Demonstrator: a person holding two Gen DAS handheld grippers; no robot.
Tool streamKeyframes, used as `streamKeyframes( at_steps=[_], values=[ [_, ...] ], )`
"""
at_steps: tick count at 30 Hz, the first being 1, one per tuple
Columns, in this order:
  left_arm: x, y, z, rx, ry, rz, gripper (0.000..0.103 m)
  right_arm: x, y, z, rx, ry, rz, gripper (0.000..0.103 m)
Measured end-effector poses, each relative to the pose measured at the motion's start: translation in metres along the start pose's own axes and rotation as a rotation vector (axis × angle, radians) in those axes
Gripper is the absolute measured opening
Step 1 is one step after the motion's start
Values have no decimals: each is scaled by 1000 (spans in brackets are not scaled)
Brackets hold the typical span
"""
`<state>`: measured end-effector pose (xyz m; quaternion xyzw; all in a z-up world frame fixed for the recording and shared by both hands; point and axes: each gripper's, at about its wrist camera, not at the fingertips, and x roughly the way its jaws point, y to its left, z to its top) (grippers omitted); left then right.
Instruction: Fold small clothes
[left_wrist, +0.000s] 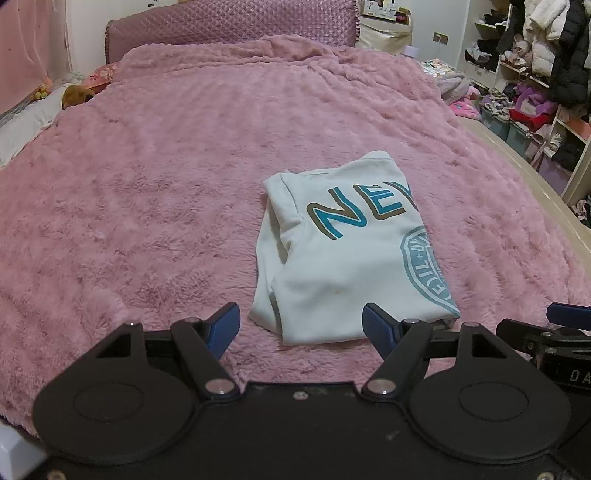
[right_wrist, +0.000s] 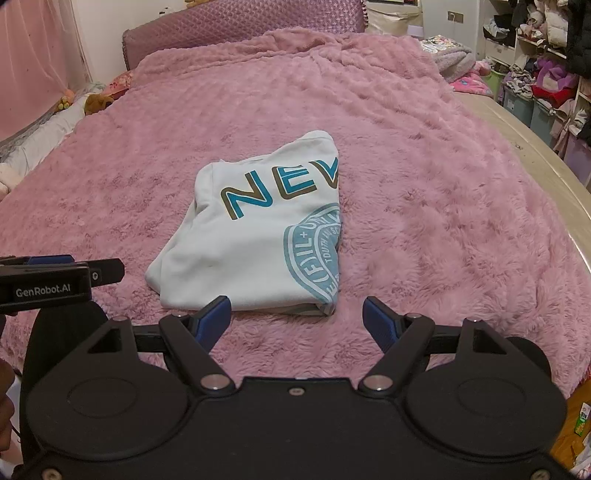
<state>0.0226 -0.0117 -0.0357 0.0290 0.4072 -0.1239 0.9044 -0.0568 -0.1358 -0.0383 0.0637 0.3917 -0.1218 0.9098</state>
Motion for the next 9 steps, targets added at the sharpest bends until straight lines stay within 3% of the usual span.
streamKeyframes(
  at_steps=[5,9],
  values=[
    [0,0,0,-2,-4,-3,75,0,0,0,-1,2,0,75],
    [-5,-4,-2,34,-52,12,75,1,0,0,0,2,-1,75]
  ],
)
